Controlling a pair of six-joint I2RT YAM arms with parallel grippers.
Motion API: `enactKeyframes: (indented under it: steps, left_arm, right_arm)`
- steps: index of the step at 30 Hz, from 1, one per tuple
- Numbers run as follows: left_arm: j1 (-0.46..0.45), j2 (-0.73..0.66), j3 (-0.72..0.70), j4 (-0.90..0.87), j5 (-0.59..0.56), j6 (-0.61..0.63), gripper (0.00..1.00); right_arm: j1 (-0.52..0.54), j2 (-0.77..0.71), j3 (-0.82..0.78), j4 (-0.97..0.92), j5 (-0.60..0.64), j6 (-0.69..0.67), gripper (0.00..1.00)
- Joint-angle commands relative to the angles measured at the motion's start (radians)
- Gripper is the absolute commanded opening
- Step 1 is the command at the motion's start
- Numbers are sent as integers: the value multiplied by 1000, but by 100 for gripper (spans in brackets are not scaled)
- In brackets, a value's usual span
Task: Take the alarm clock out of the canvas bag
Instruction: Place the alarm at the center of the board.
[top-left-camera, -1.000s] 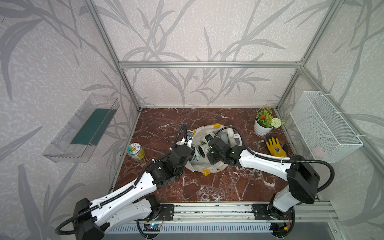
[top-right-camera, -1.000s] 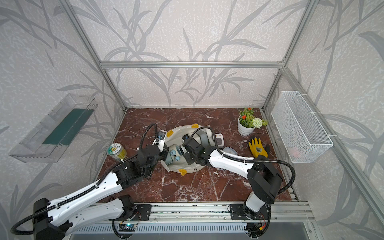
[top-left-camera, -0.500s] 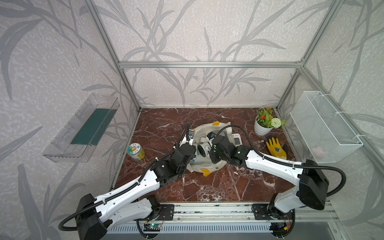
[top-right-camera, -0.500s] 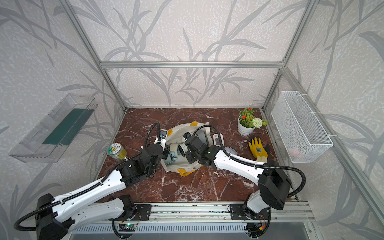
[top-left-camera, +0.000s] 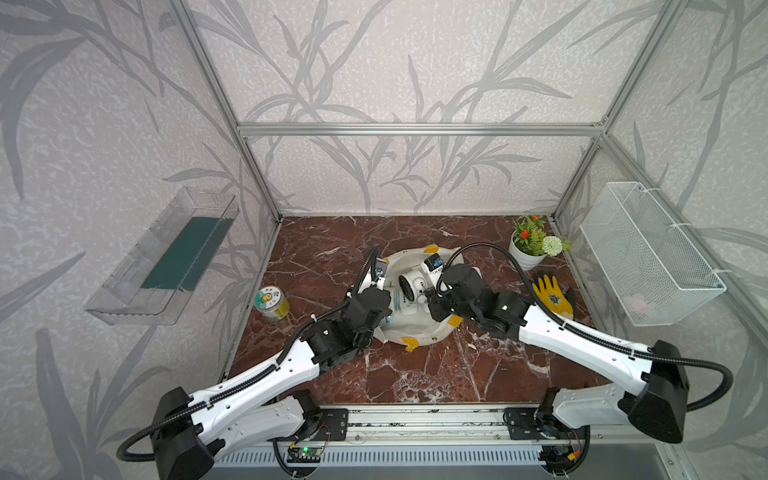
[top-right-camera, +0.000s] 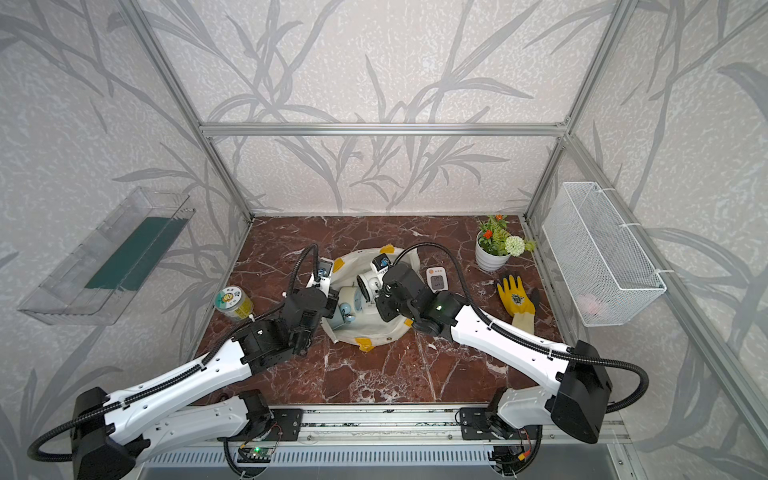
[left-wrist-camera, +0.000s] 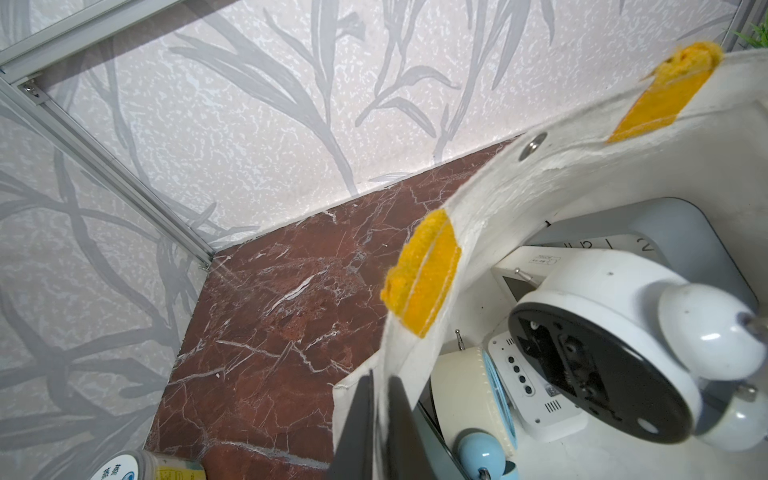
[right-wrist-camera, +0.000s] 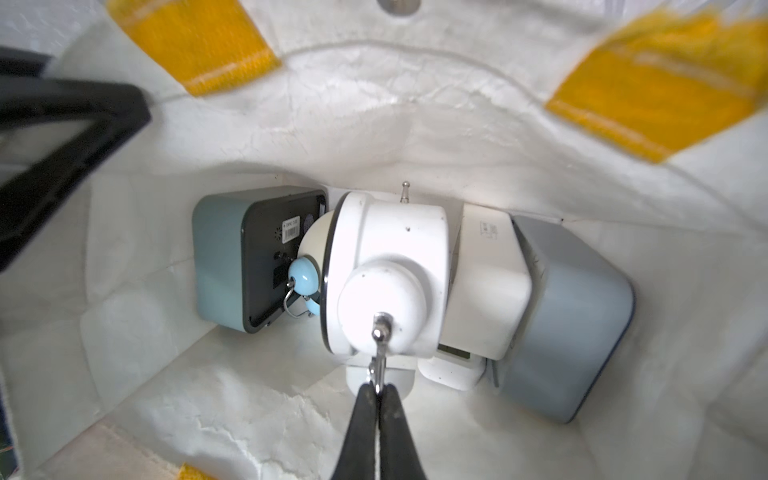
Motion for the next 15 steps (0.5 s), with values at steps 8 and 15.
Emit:
enactKeyframes:
  steps: [8,15]
  left_arm:
    - [-1,-16,27,-51,-82,-34,0]
    - [4,-54,10,-88,-124,-44,0]
  right_arm:
    - [-4,-113,63,1,4,-26,0]
    - [-12,-145,92,4,-7,-19,0]
